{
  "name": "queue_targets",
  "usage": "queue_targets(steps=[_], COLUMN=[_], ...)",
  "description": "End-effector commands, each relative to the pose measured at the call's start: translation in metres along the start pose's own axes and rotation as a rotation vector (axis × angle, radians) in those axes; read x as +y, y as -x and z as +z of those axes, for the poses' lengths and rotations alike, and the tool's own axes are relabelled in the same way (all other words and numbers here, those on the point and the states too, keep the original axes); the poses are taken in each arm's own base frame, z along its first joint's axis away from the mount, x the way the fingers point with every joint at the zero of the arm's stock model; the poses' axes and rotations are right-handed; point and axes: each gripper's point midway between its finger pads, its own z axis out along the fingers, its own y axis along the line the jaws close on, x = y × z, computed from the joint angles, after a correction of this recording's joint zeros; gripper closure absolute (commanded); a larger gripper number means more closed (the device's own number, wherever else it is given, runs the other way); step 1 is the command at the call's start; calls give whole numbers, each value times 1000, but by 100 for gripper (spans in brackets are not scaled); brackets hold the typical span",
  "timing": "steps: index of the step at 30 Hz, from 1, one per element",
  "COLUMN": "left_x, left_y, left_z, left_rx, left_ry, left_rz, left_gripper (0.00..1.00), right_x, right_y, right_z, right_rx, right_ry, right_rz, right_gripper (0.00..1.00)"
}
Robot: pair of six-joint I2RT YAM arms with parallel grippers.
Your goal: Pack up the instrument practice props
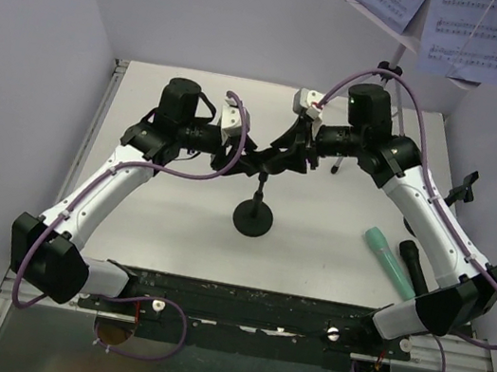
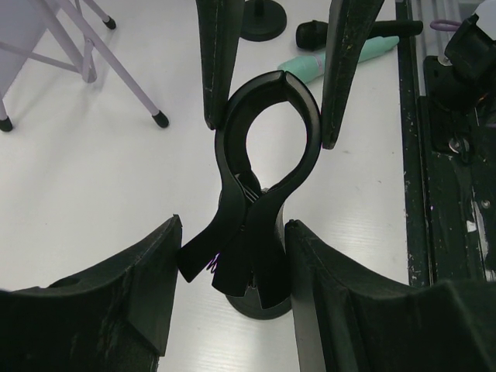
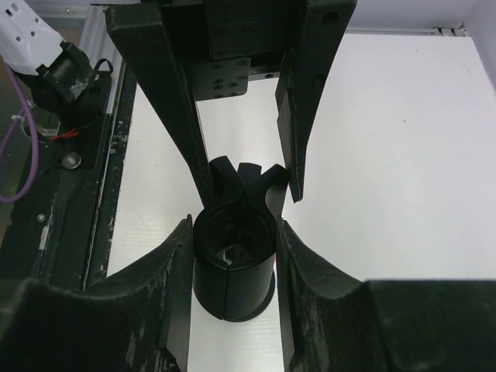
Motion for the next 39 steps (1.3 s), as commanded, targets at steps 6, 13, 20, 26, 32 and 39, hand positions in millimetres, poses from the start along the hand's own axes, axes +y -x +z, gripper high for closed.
queue_targets(steps=[6, 13, 20, 26, 32, 39], left_x=[-12, -17, -15, -14, -18, -23], left_y=[-66, -87, -88, -62, -49, -48], left_z=[12, 13, 14, 9, -3, -22], left_rx=[98, 129, 133, 93, 96, 100], left_ry=[-42, -51, -46, -35, -4, 58], left_rz=[-132, -150, -149, -104, -55, -50], left_gripper=[100, 100, 100, 30, 20, 18], right_x=[9, 24, 30, 26, 21, 25], right_y=[-91, -134, -140, -128, -118, -105], right_z=[13, 11, 8, 9, 16, 24], right_rx=[187, 268, 273, 259, 234, 180], right_ry=[4, 26, 22, 57, 86, 133], right_rz=[157, 177, 164, 100, 110, 131], right_gripper=[85, 86, 60, 19, 14, 1])
